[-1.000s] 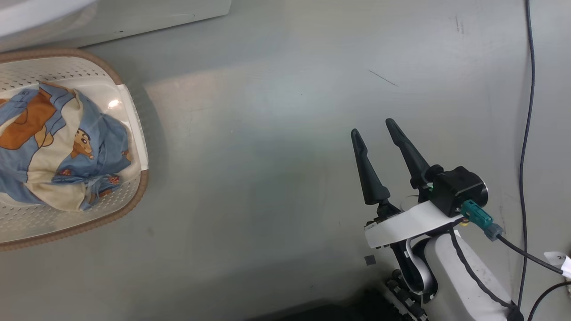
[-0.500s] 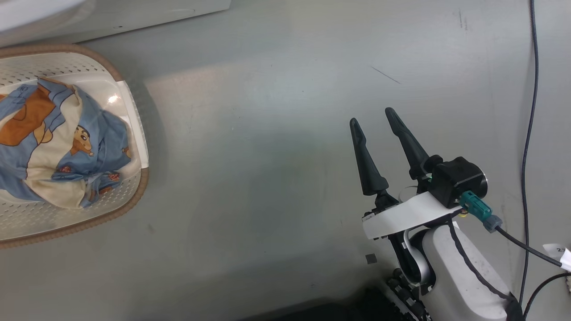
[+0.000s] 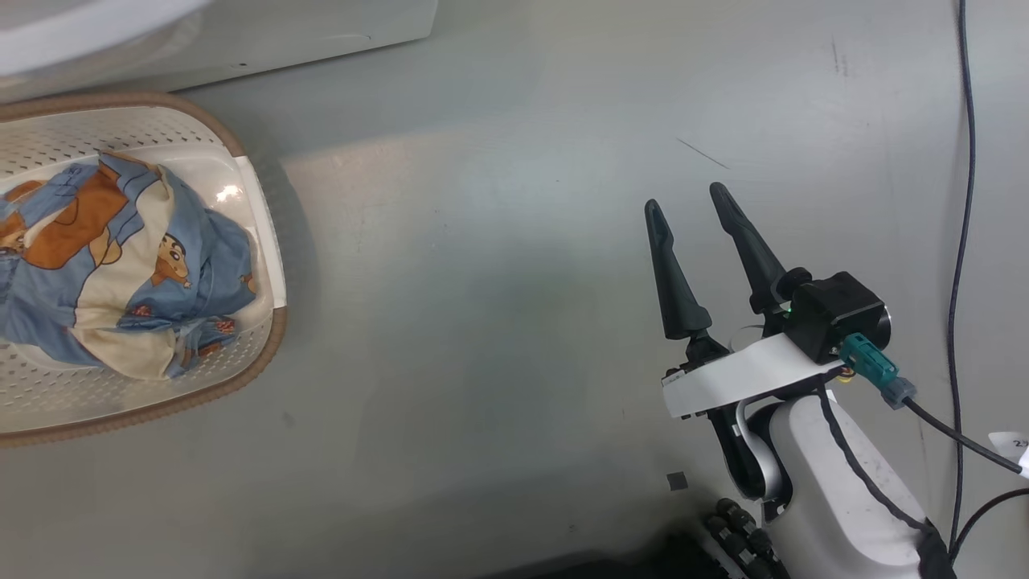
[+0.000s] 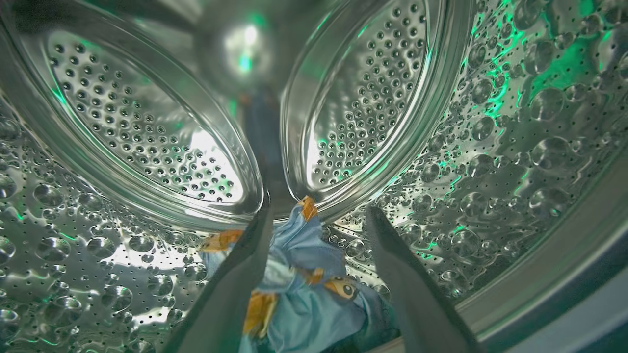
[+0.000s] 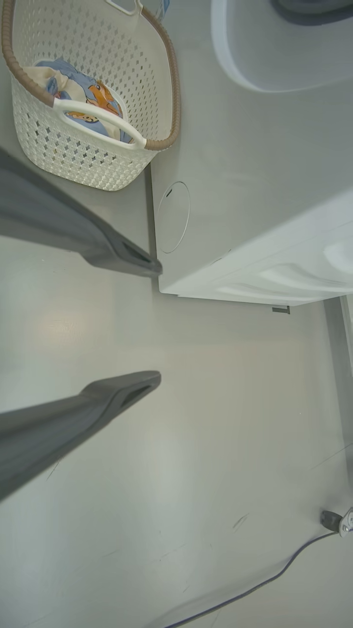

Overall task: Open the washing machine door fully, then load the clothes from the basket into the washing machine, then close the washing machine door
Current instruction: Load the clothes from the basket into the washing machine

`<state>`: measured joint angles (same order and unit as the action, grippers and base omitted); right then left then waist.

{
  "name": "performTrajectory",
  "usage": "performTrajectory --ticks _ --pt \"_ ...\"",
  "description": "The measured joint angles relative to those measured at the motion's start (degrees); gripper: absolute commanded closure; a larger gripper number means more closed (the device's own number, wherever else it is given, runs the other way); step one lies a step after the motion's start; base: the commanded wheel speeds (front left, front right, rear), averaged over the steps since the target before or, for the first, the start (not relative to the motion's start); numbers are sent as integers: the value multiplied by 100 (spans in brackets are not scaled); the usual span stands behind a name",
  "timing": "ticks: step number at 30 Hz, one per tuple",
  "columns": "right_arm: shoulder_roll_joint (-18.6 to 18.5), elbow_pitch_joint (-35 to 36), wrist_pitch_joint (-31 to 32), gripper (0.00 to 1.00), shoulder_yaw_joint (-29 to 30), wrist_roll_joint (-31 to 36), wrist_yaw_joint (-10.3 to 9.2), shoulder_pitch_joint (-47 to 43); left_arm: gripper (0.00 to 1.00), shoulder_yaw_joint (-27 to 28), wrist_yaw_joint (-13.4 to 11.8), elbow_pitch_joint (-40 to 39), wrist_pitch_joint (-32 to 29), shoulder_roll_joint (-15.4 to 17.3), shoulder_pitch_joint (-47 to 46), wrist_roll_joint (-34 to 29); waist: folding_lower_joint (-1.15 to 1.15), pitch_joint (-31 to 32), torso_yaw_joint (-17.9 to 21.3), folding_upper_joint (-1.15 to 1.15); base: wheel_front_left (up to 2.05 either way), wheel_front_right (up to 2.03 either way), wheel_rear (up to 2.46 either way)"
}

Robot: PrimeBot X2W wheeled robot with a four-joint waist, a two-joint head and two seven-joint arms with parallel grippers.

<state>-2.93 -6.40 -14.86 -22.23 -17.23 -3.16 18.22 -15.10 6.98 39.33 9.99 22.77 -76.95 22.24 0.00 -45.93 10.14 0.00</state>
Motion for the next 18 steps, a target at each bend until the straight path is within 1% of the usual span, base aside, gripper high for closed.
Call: performTrajectory --ticks 7,18 --pt "-2 -46 1 0 115 31 -1 28 0 -120 0 154 266 -207 238 51 0 172 -117 0 0 0 0" --pt "-8 -253 0 0 225 108 14 36 0 -143 0 366 424 -341 750 146 0 581 -307 0 0 0 0"
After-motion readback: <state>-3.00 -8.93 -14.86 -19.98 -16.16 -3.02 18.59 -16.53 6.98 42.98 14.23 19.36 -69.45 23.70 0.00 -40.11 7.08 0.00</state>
